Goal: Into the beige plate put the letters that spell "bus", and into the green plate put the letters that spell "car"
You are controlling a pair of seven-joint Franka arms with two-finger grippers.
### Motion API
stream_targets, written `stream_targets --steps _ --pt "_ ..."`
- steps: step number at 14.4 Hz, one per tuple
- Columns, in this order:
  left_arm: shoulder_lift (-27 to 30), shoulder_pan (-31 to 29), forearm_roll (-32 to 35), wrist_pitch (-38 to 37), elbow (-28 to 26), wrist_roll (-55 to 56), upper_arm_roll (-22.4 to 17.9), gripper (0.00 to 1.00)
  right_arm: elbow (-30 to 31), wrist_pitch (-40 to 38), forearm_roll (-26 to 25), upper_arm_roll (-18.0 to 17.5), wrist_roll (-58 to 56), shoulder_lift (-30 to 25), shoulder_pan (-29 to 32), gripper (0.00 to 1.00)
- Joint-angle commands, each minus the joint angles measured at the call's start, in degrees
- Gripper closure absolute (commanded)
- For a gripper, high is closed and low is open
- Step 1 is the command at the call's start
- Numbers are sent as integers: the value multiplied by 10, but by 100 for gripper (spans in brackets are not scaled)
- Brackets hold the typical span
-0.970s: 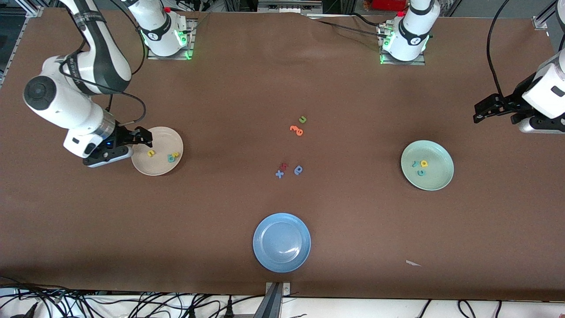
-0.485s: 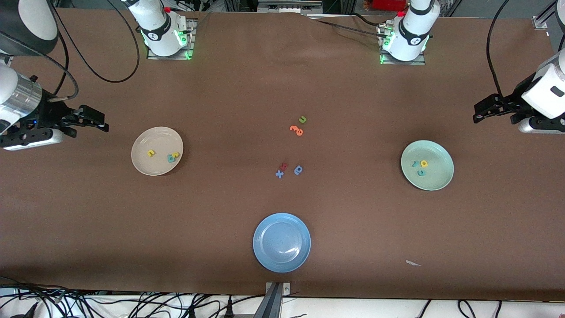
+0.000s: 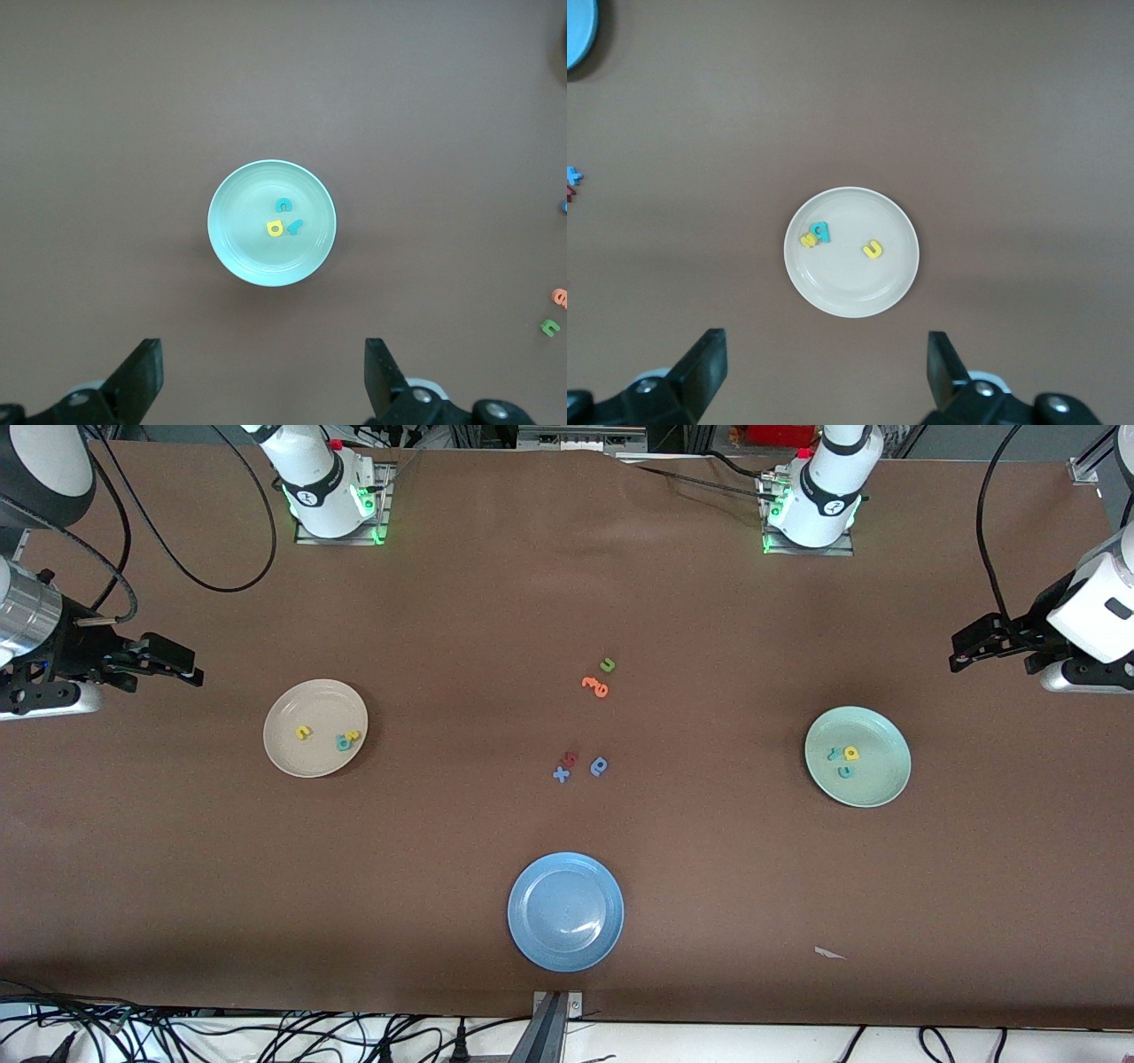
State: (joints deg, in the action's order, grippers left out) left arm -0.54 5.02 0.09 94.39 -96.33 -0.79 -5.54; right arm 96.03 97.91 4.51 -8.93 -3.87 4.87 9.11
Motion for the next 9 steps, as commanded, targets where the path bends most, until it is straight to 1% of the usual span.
stream_targets --steps 1,5,9 --pt "4 2 -7 2 -3 -13 -3 0 -15 -25 -8 88 15 -1 -82 0" --pt "4 2 -7 2 -3 -13 -3 0 -15 -26 -13 89 14 0 -82 0" --pt "4 2 -7 2 -3 -13 -3 0 -37 -48 -23 89 16 11 -81 0"
